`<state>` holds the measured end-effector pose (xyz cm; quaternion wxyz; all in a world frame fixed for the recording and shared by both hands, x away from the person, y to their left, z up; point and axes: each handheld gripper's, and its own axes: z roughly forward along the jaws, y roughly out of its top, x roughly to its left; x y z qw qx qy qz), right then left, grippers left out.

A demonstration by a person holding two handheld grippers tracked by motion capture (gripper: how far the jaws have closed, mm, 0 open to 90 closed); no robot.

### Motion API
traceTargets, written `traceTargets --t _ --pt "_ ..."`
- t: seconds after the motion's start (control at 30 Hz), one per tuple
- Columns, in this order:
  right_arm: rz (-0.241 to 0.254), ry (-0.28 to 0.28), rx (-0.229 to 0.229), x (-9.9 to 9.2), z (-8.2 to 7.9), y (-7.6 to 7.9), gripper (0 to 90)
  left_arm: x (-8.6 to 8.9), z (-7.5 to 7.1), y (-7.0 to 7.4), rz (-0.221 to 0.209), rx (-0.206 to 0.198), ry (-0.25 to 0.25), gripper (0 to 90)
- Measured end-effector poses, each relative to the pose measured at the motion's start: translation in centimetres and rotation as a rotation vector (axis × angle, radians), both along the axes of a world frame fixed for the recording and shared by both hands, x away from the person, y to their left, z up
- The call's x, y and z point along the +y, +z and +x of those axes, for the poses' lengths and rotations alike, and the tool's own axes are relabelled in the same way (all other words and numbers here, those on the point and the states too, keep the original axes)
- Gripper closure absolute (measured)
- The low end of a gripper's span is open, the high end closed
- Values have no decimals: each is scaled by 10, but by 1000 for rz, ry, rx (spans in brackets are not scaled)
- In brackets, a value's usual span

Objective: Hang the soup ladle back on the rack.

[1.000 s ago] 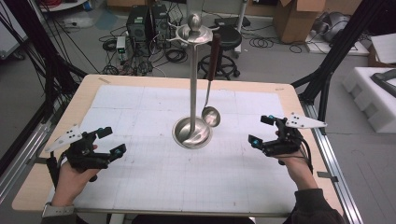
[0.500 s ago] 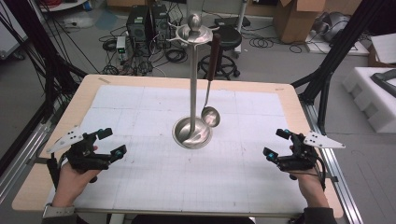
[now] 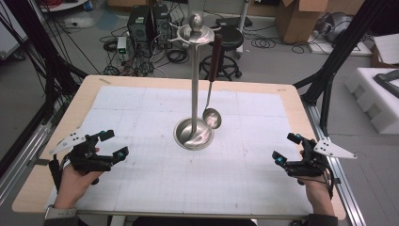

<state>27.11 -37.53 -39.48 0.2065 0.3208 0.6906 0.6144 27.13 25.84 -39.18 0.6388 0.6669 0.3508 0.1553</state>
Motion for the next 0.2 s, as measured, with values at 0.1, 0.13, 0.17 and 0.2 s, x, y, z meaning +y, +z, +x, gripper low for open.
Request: traceTargets --t 0.1,0.13,0.17,0.2 --pt "-4 4 4 1 -1 -1 0 0 0 0 -2 -1 1 19" --pt "-4 6 3 1 0 -2 0 0 0 0 -2 -3 -1 18" --pt "-4 5 6 1 0 -2 0 0 0 0 -6 -5 -1 18" --pt "-3 5 6 1 0 -2 0 0 0 0 -6 -5 0 19"
